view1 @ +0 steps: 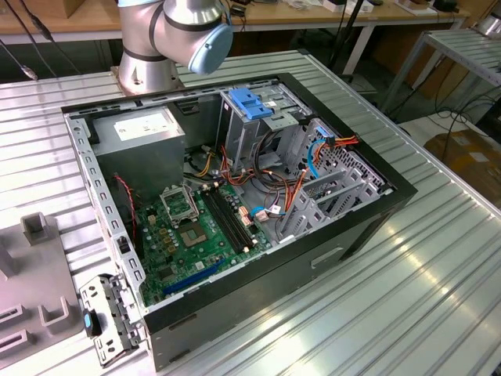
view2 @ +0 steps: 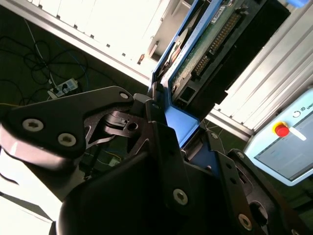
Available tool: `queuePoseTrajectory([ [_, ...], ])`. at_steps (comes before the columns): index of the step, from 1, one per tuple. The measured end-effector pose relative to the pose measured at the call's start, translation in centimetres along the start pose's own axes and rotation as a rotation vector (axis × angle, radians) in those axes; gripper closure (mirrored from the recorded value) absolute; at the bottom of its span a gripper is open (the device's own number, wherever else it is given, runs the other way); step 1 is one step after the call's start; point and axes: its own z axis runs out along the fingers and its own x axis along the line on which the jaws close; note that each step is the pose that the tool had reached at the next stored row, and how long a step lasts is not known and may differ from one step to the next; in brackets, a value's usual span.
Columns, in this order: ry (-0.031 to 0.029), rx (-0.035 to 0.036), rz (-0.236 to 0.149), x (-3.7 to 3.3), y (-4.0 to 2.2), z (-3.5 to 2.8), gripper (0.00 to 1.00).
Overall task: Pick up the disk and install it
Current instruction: 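Pick up the disk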
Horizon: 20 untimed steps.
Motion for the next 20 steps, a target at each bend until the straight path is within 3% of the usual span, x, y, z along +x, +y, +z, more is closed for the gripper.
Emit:
queuePoseTrajectory([
  [20,0.0001,-0.0001,0.000,-0.01,-0.84,0.00,0.63],
])
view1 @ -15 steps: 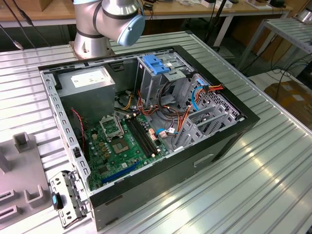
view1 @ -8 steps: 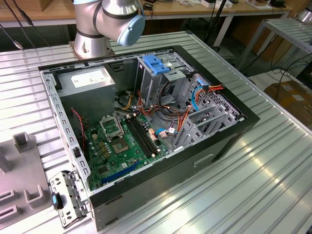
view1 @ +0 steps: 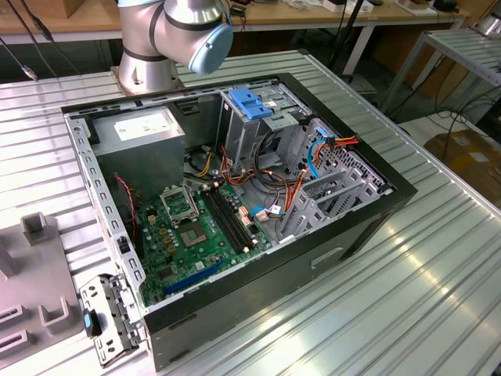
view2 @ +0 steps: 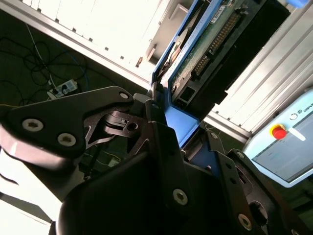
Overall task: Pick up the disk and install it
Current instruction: 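Pick up the disk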
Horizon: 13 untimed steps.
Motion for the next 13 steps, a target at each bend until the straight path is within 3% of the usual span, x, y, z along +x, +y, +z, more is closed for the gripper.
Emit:
queuePoseTrajectory([
  [10,0.0000,0.0000,0.000,0.00,-0.20,0.00,0.63],
  [13,0.0000,0.0001,0.000,0.00,-0.81,0.01,0.63],
])
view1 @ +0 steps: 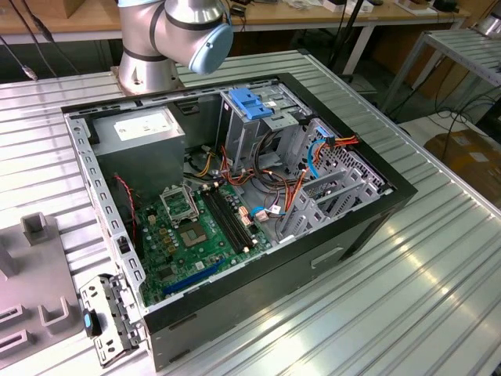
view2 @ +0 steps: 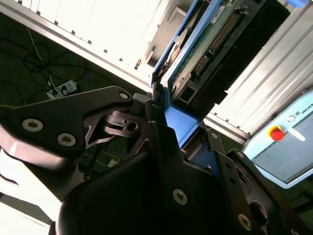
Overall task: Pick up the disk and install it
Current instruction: 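Pick up the disk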
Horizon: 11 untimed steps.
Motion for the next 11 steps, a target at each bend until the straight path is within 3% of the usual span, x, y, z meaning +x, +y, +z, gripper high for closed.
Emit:
queuePoseTrajectory([
  [1,0.0000,-0.0001,0.000,0.00,-0.53,0.00,0.63],
  [11,0.0000,-0.0001,0.000,-0.01,-0.94,0.00,0.63],
])
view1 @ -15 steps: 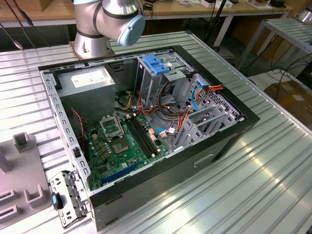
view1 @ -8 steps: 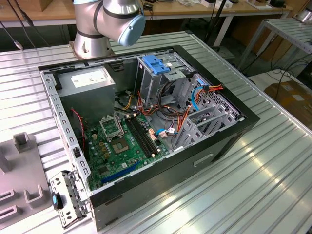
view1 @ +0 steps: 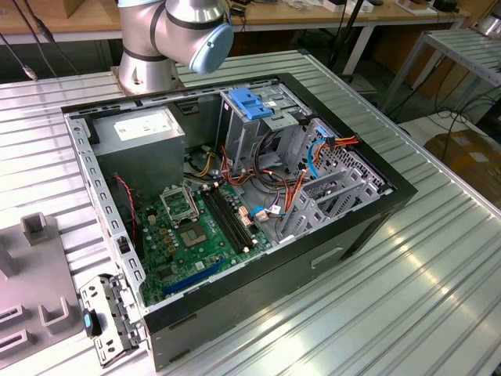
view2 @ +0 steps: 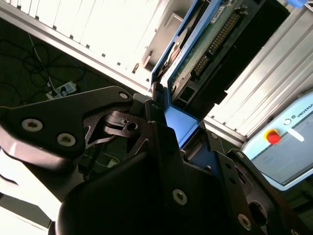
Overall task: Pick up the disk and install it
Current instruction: 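Pick up the disk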
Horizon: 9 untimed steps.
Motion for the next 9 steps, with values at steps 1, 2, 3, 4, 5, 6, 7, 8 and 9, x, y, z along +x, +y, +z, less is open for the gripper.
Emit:
queuePoseTrajectory([
  [1,0.0000,0.0000,0.000,0.00,-0.05,0.00,0.63],
  [2,0.0000,0.0000,0.000,0.00,-0.09,0.00,0.63],
  [3,0.0000,0.0001,0.000,0.00,-0.13,0.00,0.63],
  [4,-0.0001,0.0002,0.000,0.00,-0.17,0.01,0.63],
  [5,-0.0001,0.0001,0.000,0.00,-0.23,0.01,0.63],
  [6,0.0000,0.0000,0.000,0.00,-0.28,0.00,0.63],
  [7,0.0000,0.0001,0.000,0.00,-0.34,0.01,0.63],
  [8,0.0000,0.0000,0.000,0.00,-0.37,0.00,0.63],
  [9,0.0000,0.0001,0.000,0.00,-0.41,0.01,0.63],
])
